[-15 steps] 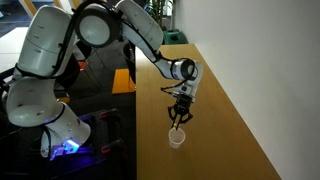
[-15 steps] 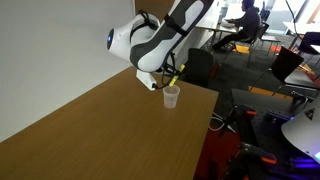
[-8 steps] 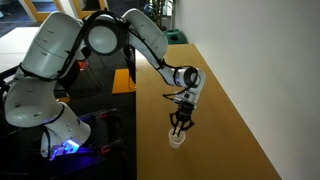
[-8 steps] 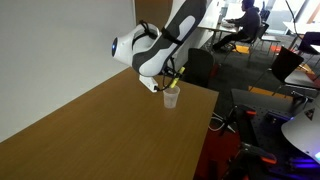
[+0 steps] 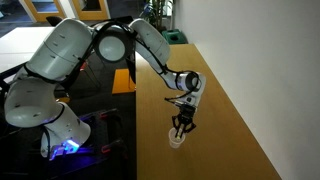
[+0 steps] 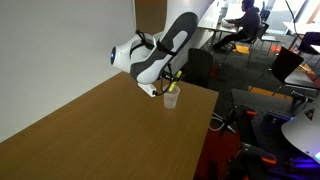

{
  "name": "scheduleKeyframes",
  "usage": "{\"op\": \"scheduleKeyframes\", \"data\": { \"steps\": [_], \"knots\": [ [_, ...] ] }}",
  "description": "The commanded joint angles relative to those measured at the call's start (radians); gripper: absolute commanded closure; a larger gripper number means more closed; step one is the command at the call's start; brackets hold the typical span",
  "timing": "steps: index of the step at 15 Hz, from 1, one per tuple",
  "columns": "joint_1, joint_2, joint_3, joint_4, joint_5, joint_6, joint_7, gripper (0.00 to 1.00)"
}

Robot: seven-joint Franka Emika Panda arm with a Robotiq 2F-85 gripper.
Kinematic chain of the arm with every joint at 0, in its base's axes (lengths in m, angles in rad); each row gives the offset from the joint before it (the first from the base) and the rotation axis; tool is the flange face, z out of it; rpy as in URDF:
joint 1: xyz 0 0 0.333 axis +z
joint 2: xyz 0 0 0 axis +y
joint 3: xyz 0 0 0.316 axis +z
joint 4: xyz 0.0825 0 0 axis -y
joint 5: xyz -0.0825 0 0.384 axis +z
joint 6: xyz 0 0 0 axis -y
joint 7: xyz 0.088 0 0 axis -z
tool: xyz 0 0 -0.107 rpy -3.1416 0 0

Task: Put the yellow marker in the cup

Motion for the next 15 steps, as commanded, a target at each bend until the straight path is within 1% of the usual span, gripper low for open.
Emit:
{"op": "scheduleKeyframes", "data": {
  "steps": [1,4,5,6,7,11,12,13,15],
  "knots": [
    [-0.012,0.059,0.017,0.090,-0.011,-0.036,-0.049,0.95],
    [-0.010,0.093,0.018,0.130,-0.003,-0.039,-0.071,0.95],
    [-0.007,0.096,0.017,0.133,-0.001,-0.042,-0.071,0.55],
    [-0.005,0.097,0.016,0.134,0.000,-0.038,-0.072,0.53],
    [0.000,0.086,0.012,0.121,0.000,-0.037,-0.065,0.48],
    [0.019,0.015,0.001,0.046,-0.002,-0.029,-0.018,0.16],
    [0.024,-0.006,-0.002,0.026,-0.004,-0.028,-0.002,0.10],
    [0.029,-0.032,-0.004,0.002,-0.007,-0.025,0.013,0.01],
    [0.038,-0.087,-0.006,-0.046,-0.014,-0.024,0.053,0.00]
  ]
}}
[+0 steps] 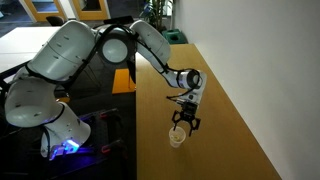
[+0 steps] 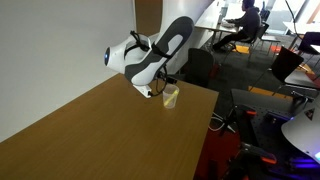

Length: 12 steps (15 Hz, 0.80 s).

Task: Put the yellow marker in the cup

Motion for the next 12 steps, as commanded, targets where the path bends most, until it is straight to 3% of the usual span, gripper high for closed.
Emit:
{"op": "scheduleKeyframes", "data": {
  "steps": [1,11,12],
  "knots": [
    [0.029,-0.149,-0.006,-0.142,-0.019,-0.005,0.086,0.00],
    [0.030,-0.457,0.055,-0.396,-0.110,0.001,0.300,0.00],
    [0.154,-0.449,-0.098,-0.382,-0.052,0.026,0.241,0.00]
  ]
}}
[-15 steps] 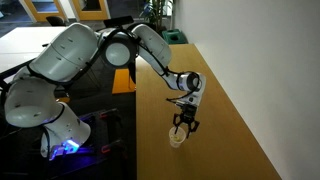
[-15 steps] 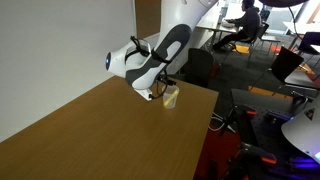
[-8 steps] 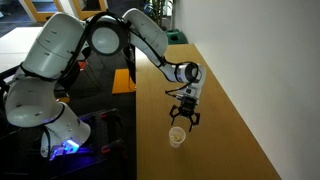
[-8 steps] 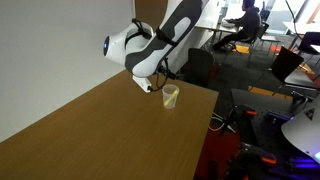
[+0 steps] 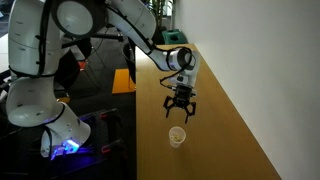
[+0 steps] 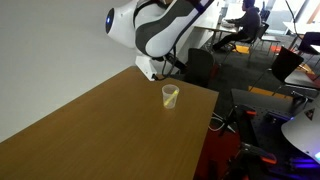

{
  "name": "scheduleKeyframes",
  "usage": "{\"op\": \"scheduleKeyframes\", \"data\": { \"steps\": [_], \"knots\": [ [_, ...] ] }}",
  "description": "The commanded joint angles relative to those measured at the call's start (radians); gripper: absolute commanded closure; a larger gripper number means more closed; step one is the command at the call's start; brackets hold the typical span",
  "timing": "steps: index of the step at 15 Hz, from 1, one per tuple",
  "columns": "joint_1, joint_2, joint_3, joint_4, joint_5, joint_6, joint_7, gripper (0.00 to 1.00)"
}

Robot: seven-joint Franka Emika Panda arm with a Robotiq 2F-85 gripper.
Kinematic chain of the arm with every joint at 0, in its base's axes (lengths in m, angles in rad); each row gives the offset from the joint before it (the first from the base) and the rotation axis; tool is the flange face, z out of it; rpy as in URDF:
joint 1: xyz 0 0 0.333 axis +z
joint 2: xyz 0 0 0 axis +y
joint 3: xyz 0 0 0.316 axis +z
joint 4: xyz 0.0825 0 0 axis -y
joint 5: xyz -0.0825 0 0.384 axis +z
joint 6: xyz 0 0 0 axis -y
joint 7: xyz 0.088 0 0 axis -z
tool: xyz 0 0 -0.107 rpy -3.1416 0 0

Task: Put the yellow marker in the cup

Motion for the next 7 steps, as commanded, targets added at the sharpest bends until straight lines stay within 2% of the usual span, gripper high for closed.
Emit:
{"op": "scheduleKeyframes", "data": {
  "steps": [1,2,4,7],
  "knots": [
    [0.115,-0.082,-0.127,-0.070,0.032,0.024,0.001,0.00],
    [0.055,-0.033,-0.065,-0.023,0.011,0.003,-0.003,0.00],
    [0.096,-0.049,-0.108,-0.031,0.017,0.003,-0.004,0.00],
    [0.102,-0.051,-0.112,-0.036,0.018,0.003,-0.004,0.00]
  ]
}}
